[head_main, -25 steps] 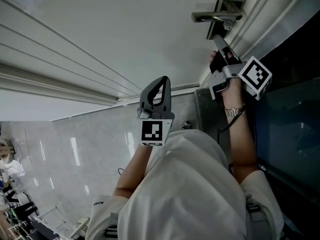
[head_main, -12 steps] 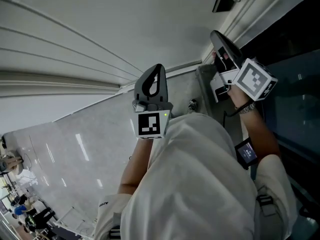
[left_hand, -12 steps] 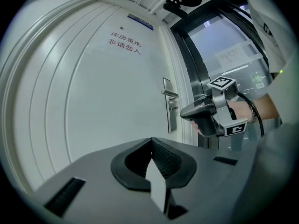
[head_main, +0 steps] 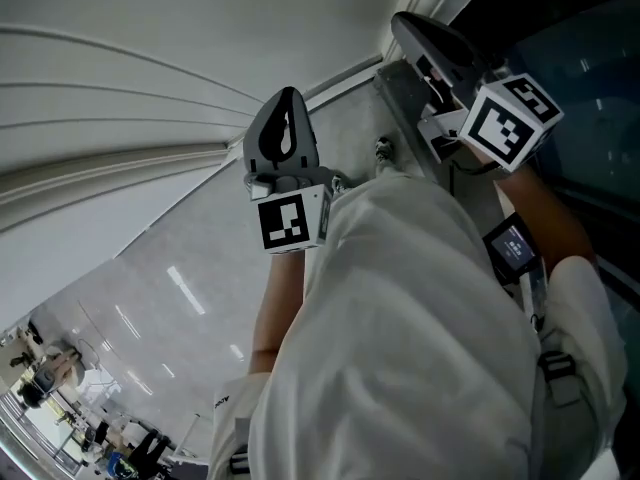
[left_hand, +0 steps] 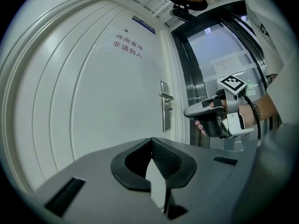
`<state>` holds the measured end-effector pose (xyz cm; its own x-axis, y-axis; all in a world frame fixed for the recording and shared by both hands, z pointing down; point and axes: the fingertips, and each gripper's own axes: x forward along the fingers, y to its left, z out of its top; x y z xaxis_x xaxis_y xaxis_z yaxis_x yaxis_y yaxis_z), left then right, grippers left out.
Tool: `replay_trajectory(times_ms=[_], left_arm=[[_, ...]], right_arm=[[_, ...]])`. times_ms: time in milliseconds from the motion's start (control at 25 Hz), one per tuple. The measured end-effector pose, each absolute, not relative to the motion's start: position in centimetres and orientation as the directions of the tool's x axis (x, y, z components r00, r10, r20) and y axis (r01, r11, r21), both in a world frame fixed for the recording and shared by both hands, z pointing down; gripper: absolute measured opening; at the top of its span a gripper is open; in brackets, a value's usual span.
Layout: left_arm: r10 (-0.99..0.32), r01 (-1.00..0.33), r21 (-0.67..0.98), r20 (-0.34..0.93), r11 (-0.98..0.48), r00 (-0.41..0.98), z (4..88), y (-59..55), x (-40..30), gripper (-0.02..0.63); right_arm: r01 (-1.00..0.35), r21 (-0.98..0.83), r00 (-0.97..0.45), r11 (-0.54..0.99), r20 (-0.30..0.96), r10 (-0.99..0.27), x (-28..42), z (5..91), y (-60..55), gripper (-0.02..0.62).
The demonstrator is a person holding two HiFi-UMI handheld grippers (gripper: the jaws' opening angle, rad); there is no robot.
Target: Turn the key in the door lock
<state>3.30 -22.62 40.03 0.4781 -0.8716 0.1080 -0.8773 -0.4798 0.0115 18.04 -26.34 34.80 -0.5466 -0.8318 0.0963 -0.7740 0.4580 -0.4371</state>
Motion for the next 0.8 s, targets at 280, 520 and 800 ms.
replay_trajectory(times_ms=[280,520,800], left_arm=[[-0.849,-0.855,0.02,0.11,-0.518,0.516,40.5,-19.8,-0.5,0.008],[-0.843,-0.847,0.021,0.094,-0.531,0.53,39.1,-20.7,-0.3,0.008],[-0.855,-0.859,0.009,0.098,-0.511,0.51,39.3,-19.4,-0.9,0.009]], right_arm=[[-0.815,-0.383,-0.509,0.435,0.114,-0.853,14.7,34.7,-23.0,0.002],[-0.825,-0.385,-0.486,0.413,0.113,-0.866,15.1,33.6,-23.2,0.002],[-0.827,-0.358,-0.491,0.433,0.087,-0.867,14.4,33.7,-21.7,0.002]])
